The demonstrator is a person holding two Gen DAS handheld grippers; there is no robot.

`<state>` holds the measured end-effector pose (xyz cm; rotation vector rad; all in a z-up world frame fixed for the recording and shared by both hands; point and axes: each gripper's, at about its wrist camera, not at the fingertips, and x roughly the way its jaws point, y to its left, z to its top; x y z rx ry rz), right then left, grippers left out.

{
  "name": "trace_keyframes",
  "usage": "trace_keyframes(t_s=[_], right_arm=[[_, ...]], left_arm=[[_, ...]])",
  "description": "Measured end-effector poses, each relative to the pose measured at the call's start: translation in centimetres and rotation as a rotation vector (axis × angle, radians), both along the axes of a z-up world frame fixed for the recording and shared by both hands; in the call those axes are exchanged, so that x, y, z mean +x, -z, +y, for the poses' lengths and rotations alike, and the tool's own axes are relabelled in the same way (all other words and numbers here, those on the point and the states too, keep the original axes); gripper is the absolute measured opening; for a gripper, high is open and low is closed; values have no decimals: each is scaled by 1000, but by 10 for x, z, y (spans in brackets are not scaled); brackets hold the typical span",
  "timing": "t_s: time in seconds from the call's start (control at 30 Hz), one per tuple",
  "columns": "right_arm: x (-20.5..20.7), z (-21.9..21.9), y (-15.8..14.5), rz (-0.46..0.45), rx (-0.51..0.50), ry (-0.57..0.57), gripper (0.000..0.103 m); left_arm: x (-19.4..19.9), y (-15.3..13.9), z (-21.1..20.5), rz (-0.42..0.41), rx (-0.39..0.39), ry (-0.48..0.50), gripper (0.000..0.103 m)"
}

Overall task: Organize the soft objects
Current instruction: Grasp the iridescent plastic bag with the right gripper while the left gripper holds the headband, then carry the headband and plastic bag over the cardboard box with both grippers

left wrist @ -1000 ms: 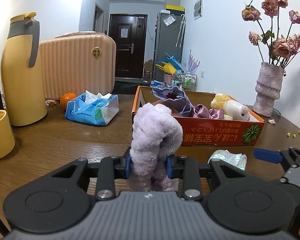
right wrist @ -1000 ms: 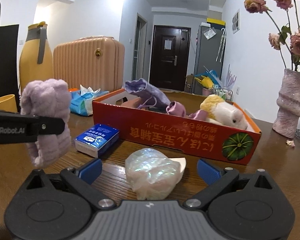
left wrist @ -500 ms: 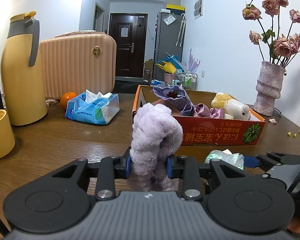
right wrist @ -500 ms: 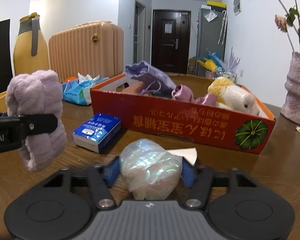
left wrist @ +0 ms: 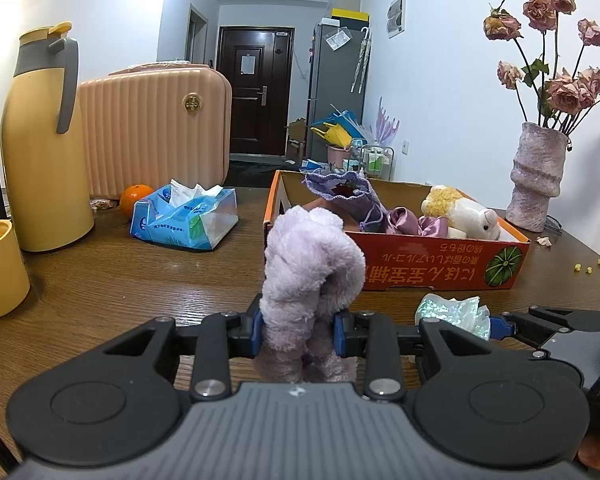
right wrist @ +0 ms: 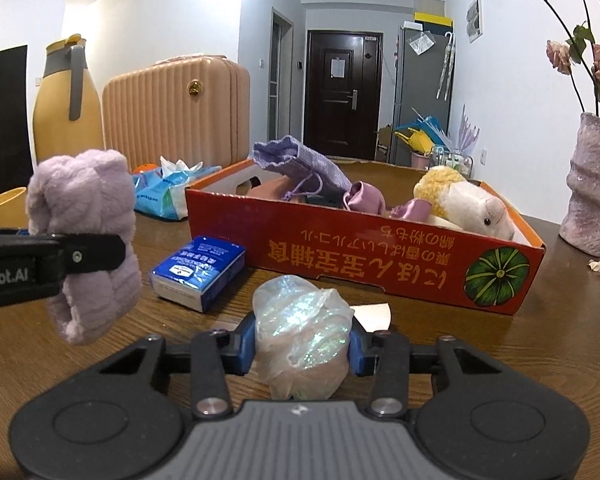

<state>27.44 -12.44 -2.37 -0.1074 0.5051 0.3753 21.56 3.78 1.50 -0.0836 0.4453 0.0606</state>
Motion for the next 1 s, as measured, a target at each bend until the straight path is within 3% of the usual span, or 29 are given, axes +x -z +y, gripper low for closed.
trace_keyframes(t_s=[0.43, 1.0], right_arm=[[-12, -9, -14, -90, 62, -3, 43], [-10, -35, -37, -206, 175, 48, 43]], left_arm=[[-1, -2, 0, -11, -6, -2, 32], [3, -9, -4, -84, 11, -3, 32]])
